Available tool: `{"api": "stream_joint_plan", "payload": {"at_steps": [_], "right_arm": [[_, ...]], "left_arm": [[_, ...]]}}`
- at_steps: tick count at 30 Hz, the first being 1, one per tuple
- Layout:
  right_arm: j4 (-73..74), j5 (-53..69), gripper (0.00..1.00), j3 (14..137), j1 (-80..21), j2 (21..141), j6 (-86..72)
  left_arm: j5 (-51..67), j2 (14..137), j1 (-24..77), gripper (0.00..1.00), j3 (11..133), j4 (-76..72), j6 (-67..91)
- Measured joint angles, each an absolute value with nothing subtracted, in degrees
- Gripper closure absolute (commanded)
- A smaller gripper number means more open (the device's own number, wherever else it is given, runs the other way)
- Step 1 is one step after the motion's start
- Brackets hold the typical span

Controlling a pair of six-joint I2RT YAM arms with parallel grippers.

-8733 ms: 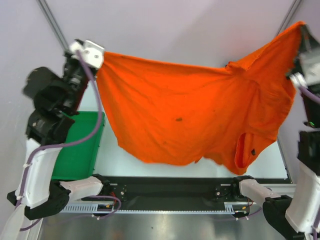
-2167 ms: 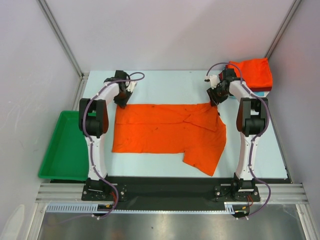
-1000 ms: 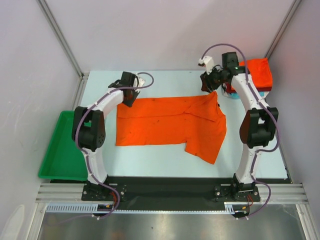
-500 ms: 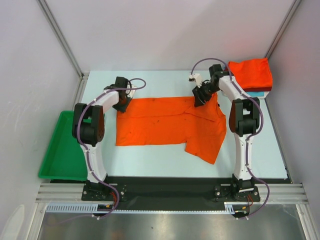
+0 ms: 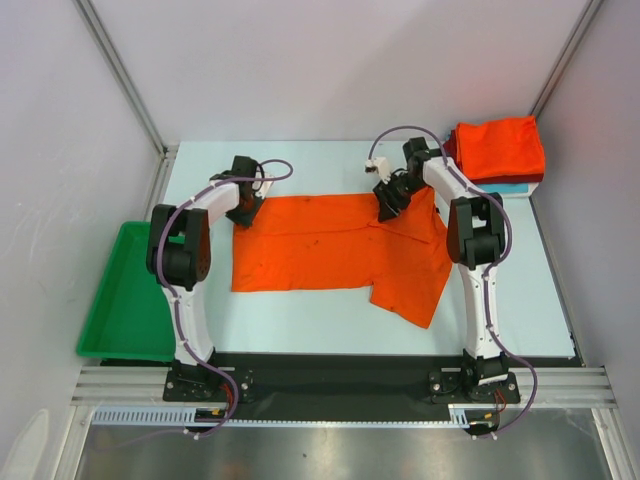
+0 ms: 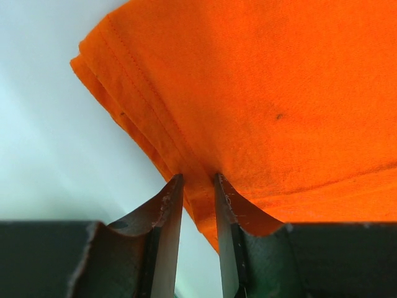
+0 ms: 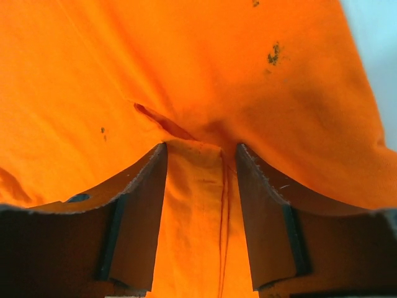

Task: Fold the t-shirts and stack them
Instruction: Fold the tshirt

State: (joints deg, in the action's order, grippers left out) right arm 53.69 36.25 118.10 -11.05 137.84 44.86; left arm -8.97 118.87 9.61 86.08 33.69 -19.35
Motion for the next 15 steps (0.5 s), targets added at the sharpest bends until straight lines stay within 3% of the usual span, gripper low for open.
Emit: {"api": "stream_joint_plan", "payload": {"at_steps": [5, 15], "right_arm": [[53.4, 36.1, 0.71, 118.1, -11.1, 138.2, 44.8], [52.6, 35.3, 0.84, 117.4, -11.4, 137.4, 44.7]], "left_arm": [[-9.1, 118.9, 9.6, 0.68, 86.2, 33.7, -19.3], [-9.3, 119.5, 9.6, 0.68, 86.8, 33.8, -19.3]]}}
